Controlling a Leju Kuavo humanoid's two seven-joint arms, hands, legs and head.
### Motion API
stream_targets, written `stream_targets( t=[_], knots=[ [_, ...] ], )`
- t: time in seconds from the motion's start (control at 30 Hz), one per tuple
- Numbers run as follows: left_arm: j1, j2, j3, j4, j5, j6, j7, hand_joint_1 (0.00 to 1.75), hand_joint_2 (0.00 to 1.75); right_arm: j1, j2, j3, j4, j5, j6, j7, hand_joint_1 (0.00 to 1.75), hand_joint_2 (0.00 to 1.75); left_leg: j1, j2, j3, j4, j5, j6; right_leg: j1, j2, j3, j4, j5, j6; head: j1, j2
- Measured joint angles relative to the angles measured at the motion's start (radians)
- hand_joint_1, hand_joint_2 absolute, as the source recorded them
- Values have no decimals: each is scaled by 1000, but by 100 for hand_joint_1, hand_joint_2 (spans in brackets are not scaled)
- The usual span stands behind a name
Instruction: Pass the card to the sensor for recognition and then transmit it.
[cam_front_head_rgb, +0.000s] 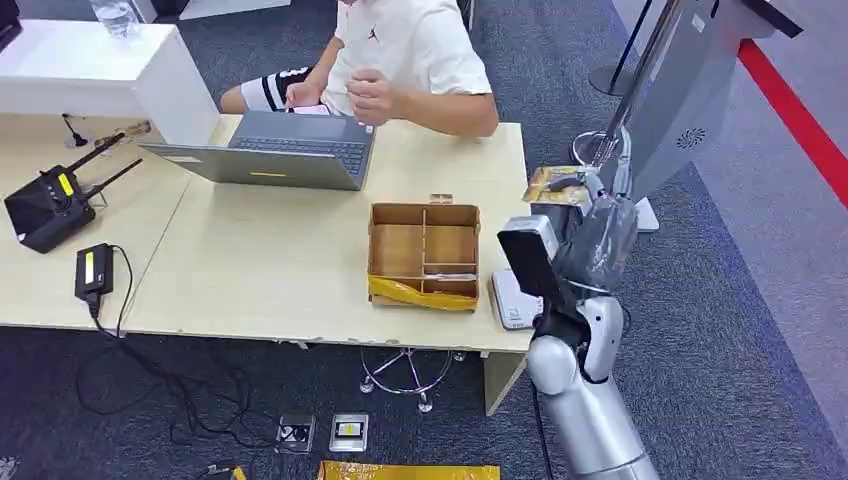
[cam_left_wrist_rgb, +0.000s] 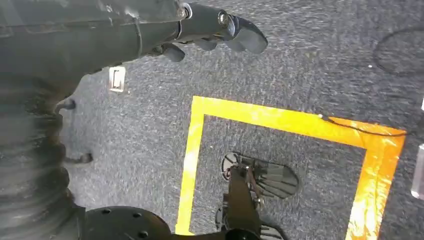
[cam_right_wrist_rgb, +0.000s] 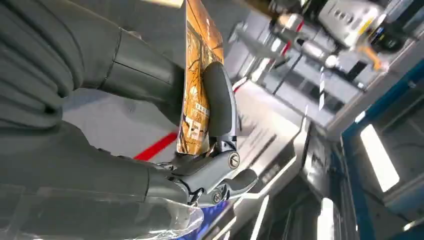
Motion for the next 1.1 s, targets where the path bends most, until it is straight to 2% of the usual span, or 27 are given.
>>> stream_targets(
  t=[0.13, 0.27, 0.57, 0.7, 1.03, 1.07, 1.1],
  knots=[
    [-19, -1, -22, 0, -25, -15, 18, 0, 175, -126, -5, 109, 157, -36, 41, 57, 175, 175, 0, -3, -1, 0, 2, -1, 0, -3, 0, 0, 0, 0, 0, 0],
    [-37, -1, -38, 0, -38, -20, 35, 0, 175, -231, -5, 209, 329, 9, 84, 127, 175, 175, 0, -5, -2, 0, 2, -1, 0, -5, 0, 0, 0, 0, 0, 0],
    [-53, 2, -71, 0, -48, -48, 56, 0, 175, -361, -9, 372, 606, 165, 190, 275, 175, 175, 0, -5, -2, 0, 2, -1, 0, -5, -1, 0, 0, 0, 0, 0],
    [-54, 3, -80, 0, -51, -49, 60, 0, 175, -377, -19, 389, 657, 165, 192, 310, 175, 175, 0, -5, -2, 0, 2, -1, 0, -4, -1, 0, 0, 0, 0, 0],
    [-64, 3, -104, 0, -62, -58, 67, 0, 175, -404, -48, 410, 713, 184, 190, 326, 175, 175, 0, -4, -1, 1, 2, -1, 0, -2, -1, 0, 1, 1, 0, 0],
    [-64, 3, -106, 0, -62, -58, 67, 0, 175, -404, -49, 413, 716, 185, 189, 328, 21, 175, 0, -4, -1, 1, 2, -1, 0, -2, -1, 0, 1, 1, 0, 0],
    [-64, 2, -106, 0, -62, -58, 68, 0, 175, -404, -51, 415, 719, 190, 186, 331, 0, 175, 0, -4, -1, 1, 2, -1, 0, -2, -1, 0, 1, 1, 0, 0]
  ],
)
